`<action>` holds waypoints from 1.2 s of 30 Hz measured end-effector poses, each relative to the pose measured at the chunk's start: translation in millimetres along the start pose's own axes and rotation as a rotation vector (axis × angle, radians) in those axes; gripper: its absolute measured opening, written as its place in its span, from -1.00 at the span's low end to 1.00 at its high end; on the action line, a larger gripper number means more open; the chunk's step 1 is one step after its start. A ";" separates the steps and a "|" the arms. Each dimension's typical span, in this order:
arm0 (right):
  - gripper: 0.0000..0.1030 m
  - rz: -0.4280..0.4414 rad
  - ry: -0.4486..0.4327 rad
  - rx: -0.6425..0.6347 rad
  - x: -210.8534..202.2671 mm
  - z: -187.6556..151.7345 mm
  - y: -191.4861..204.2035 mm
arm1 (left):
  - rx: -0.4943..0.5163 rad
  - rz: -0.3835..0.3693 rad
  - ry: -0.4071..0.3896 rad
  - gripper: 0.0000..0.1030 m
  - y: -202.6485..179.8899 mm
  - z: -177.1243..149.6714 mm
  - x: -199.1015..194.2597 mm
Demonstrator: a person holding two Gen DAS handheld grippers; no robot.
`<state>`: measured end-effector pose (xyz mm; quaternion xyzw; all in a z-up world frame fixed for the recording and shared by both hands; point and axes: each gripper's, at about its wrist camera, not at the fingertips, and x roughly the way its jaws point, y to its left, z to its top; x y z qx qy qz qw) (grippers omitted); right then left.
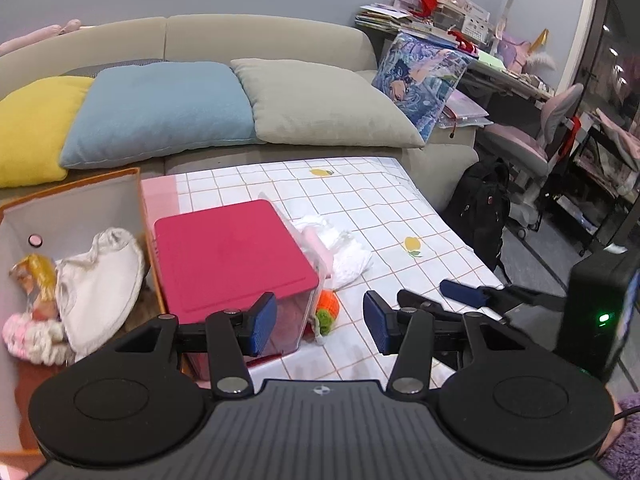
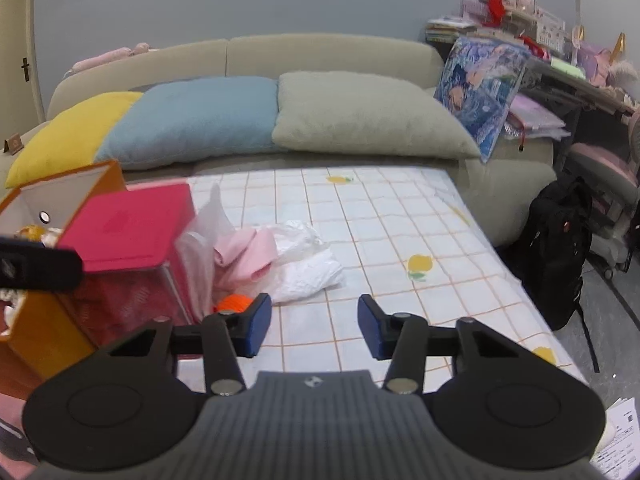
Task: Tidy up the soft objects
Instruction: 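Grasp the orange crochet ball with the right gripper while the left gripper grasps the pink cloth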
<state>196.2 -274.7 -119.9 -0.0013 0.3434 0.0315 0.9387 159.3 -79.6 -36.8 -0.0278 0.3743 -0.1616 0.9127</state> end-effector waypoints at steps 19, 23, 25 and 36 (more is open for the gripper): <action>-0.04 0.332 0.099 -0.009 89.0 0.1 4.3 | 0.166 0.039 0.096 0.10 -17.8 22.5 35.0; -0.05 0.388 0.158 0.032 102.3 -4.1 3.8 | 0.167 0.036 0.107 0.10 -19.8 25.2 41.3; -0.24 0.406 0.169 0.055 103.0 -1.7 1.1 | 0.177 0.036 0.104 0.10 -21.4 26.8 42.9; -0.27 0.288 0.130 0.158 81.0 11.7 -44.0 | 0.398 0.045 0.166 0.10 -45.0 49.6 73.9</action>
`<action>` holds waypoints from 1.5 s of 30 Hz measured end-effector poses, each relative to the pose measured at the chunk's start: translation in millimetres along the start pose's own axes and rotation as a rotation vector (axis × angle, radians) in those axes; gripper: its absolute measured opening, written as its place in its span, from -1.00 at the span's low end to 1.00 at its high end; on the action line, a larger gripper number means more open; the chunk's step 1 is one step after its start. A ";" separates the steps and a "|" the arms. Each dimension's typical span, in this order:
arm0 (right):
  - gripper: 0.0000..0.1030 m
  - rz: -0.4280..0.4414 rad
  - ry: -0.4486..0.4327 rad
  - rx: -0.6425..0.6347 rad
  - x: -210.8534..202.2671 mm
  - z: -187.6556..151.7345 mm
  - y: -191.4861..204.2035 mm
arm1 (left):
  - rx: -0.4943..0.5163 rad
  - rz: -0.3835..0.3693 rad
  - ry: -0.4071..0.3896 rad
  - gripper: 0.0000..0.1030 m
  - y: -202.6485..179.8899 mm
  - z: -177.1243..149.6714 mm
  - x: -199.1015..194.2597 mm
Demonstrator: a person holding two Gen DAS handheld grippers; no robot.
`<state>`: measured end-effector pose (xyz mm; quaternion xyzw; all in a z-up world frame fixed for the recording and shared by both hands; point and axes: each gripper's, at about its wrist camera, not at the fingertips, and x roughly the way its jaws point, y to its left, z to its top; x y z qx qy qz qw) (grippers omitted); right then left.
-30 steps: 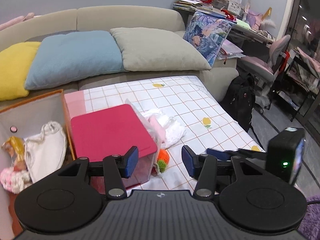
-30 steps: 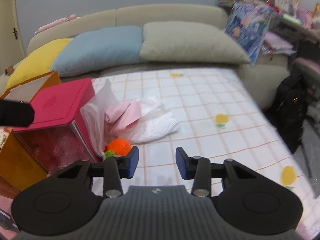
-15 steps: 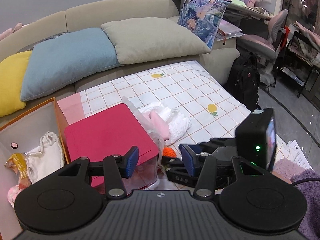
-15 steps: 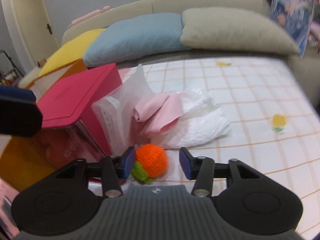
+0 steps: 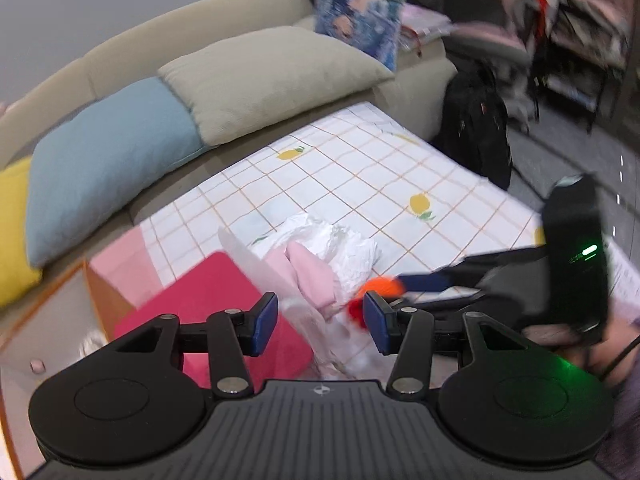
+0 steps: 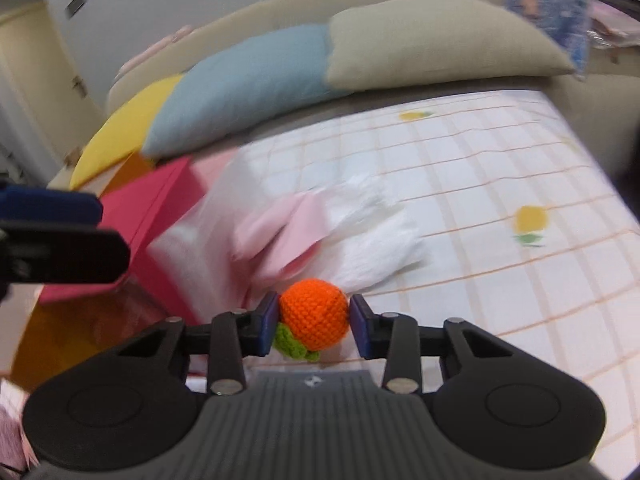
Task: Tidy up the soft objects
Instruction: 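Grasp the orange crochet ball with the right gripper while the left gripper grasps the pink cloth, then carry the crochet ball and pink cloth over the orange box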
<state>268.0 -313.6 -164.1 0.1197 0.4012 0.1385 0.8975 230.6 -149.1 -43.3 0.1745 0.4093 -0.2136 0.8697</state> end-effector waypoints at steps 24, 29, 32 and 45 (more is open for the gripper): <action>-0.27 -0.039 -0.066 0.183 -13.4 12.7 -55.6 | 0.299 0.157 0.573 -0.68 -23.2 36.1 165.7; -0.27 -0.037 -0.063 0.194 -14.1 12.4 -58.5 | 0.208 0.079 0.497 -0.88 -19.6 33.9 147.0; -0.27 -0.036 -0.060 0.188 -14.5 12.5 -56.9 | 0.149 0.042 0.423 -0.89 -18.8 34.5 125.4; -0.27 -0.042 -0.059 0.201 -38.6 3.2 -44.9 | -0.153 -0.182 0.158 -0.90 -26.3 16.5 21.1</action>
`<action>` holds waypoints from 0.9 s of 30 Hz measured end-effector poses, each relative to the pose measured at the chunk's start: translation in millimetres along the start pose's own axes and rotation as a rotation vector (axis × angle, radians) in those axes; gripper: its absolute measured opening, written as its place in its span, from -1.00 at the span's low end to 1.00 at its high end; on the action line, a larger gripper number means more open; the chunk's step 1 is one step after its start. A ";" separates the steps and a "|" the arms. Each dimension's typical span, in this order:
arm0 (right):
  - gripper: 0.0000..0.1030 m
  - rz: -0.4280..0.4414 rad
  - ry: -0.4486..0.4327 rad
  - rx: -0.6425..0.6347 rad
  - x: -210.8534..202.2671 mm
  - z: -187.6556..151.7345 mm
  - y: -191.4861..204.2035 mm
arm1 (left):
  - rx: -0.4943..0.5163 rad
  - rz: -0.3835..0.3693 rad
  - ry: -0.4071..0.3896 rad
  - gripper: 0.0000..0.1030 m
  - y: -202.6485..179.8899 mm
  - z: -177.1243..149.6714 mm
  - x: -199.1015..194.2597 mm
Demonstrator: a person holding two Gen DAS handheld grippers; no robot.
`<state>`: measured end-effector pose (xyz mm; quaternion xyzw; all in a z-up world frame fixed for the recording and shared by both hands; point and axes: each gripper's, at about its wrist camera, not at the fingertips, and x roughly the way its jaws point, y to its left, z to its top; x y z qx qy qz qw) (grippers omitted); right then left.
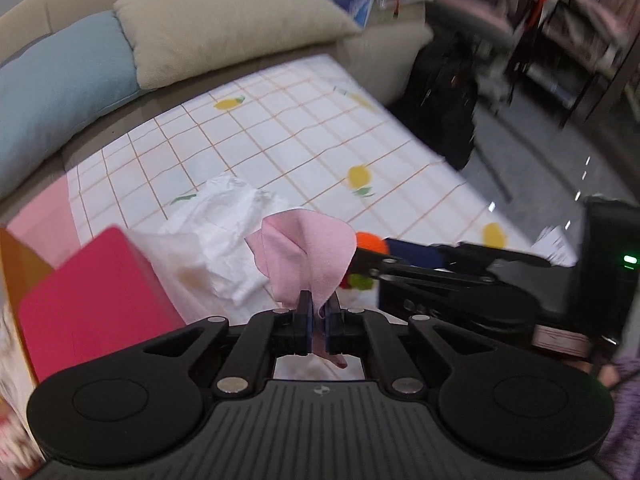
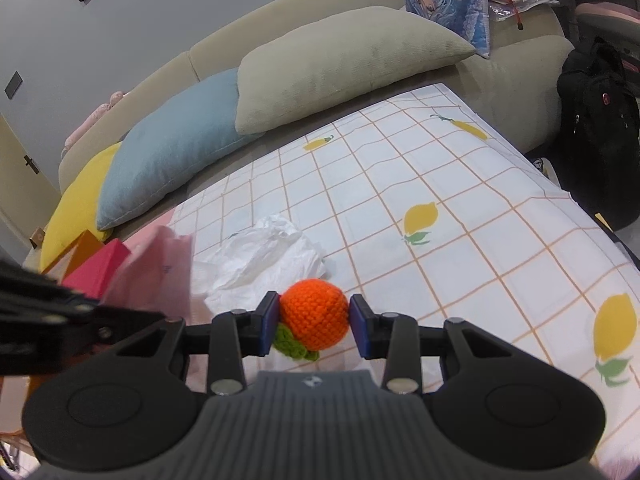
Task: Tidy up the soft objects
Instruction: 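Carry the crochet ball and pink cloth over the orange box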
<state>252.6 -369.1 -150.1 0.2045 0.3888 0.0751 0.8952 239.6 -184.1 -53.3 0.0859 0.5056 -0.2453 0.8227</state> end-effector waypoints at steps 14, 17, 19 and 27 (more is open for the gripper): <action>-0.27 -0.034 0.020 -0.067 -58.7 -43.1 47.0 | -0.120 -0.050 -0.155 -0.90 21.5 -85.0 -76.4; -0.27 -0.045 0.030 -0.086 -70.8 -55.1 58.9 | -0.152 -0.056 -0.167 -0.90 28.5 -103.2 -84.3; -0.27 -0.054 0.042 -0.116 -77.5 -62.3 68.7 | -0.180 -0.060 -0.170 -0.90 33.5 -114.7 -87.7; -0.27 -0.088 0.077 -0.311 -91.6 -81.0 114.8 | -0.277 -0.073 -0.242 -0.90 56.0 -152.5 -103.2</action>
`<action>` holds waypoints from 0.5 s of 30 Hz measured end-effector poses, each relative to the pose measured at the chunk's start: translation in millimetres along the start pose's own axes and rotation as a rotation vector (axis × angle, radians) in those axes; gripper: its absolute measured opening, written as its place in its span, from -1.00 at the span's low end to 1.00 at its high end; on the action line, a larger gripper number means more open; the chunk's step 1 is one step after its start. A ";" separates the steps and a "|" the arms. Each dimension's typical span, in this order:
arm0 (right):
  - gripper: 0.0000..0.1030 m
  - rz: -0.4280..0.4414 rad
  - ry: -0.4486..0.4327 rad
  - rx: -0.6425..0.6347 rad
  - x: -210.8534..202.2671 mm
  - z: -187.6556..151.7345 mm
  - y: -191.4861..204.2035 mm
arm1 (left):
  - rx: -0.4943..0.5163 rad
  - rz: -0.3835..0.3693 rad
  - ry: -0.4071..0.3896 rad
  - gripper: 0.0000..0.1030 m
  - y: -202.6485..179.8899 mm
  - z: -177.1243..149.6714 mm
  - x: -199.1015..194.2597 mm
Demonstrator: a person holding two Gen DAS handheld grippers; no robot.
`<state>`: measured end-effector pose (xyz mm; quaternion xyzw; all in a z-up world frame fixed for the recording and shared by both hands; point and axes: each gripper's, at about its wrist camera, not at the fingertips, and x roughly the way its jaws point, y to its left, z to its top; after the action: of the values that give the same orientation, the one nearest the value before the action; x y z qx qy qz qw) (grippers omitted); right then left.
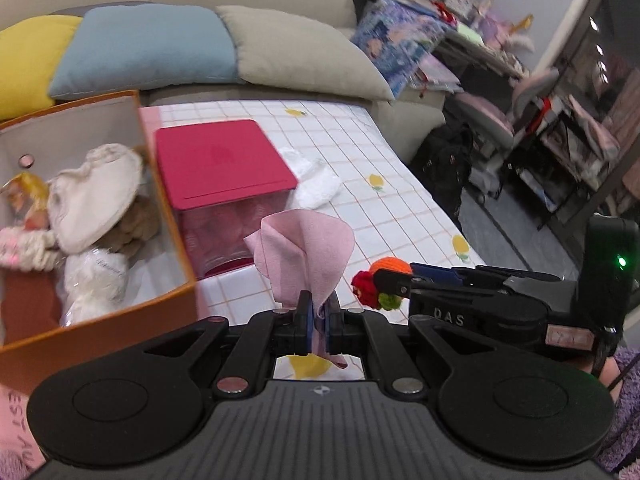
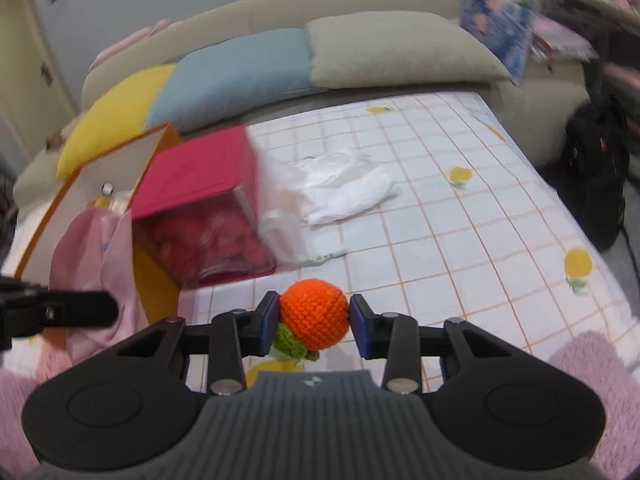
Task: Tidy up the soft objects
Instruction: 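Carry the crochet ball and pink cloth over the orange box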
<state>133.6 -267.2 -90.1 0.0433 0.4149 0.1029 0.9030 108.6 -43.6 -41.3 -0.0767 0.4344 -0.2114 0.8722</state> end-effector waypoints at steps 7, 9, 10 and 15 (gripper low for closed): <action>-0.27 0.027 -0.076 -0.138 -24.6 15.2 44.9 | -0.052 0.061 -0.141 -0.90 30.2 -10.2 -39.6; -0.27 0.048 -0.103 -0.156 -29.1 22.8 58.9 | -0.078 0.079 -0.168 -0.89 42.2 -10.5 -48.9; -0.27 0.080 -0.113 -0.156 -31.2 27.3 65.1 | -0.091 0.091 -0.178 -0.89 47.1 -10.9 -52.7; -0.27 0.150 -0.126 -0.225 -25.0 49.1 107.5 | -0.194 0.154 -0.219 -0.90 79.2 -8.2 -69.0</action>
<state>138.9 -167.6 -22.0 -0.0212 0.3390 0.2131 0.9161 89.3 58.0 -21.5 -0.1495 0.3599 -0.0914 0.9164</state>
